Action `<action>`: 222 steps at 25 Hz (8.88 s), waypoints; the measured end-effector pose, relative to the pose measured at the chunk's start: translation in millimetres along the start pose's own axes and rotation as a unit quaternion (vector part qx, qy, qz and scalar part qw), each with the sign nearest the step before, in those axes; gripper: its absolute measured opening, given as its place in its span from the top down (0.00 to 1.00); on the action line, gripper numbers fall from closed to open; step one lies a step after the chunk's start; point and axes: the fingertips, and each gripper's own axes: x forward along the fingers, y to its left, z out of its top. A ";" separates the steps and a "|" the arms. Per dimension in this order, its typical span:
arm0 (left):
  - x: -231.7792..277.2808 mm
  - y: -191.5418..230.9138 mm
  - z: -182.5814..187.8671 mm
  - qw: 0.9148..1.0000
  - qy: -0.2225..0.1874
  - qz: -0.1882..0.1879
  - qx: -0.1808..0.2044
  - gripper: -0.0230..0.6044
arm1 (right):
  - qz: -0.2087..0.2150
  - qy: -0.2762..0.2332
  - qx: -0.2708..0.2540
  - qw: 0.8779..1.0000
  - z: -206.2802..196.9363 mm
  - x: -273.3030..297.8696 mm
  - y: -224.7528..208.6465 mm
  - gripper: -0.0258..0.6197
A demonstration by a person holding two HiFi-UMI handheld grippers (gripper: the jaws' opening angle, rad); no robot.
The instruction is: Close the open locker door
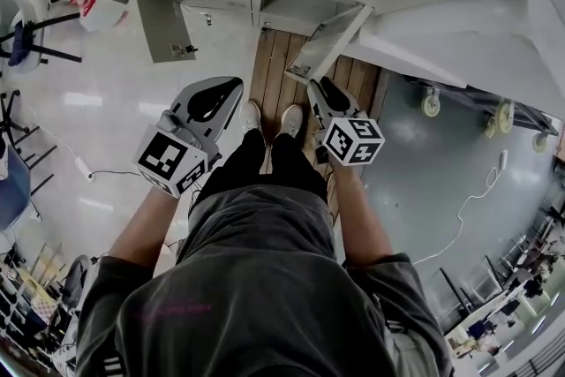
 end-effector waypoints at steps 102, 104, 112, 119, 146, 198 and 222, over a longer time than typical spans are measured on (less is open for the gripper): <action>-33.2 37.6 6.0 0.969 -0.077 0.224 -0.075 0.94 | 0.171 0.058 -0.142 0.973 99.1 114.0 58.4 0.85; -43.7 32.8 8.2 0.970 -0.084 0.219 -0.067 0.94 | 0.180 0.053 -0.145 0.971 96.6 100.4 73.5 0.85; -112.8 16.8 4.0 0.972 -0.115 0.201 -0.038 0.94 | 0.186 0.026 -0.160 0.969 74.0 55.2 142.4 0.85; -173.2 14.1 -12.4 0.971 -0.125 0.202 -0.037 0.94 | 0.187 0.019 -0.167 0.968 42.4 38.1 194.6 0.85; -220.5 96.4 -11.0 0.927 -0.138 0.341 -0.070 0.94 | 0.306 0.098 -0.221 0.921 40.1 127.7 272.5 0.85; -309.7 338.4 -90.0 0.965 -0.127 0.215 -0.082 0.94 | 0.216 0.122 -0.200 0.948 -62.1 300.9 390.5 0.85; -351.3 380.4 -78.1 0.945 -0.141 0.281 -0.093 0.94 | 0.279 0.136 -0.217 0.926 -60.6 352.2 457.2 0.85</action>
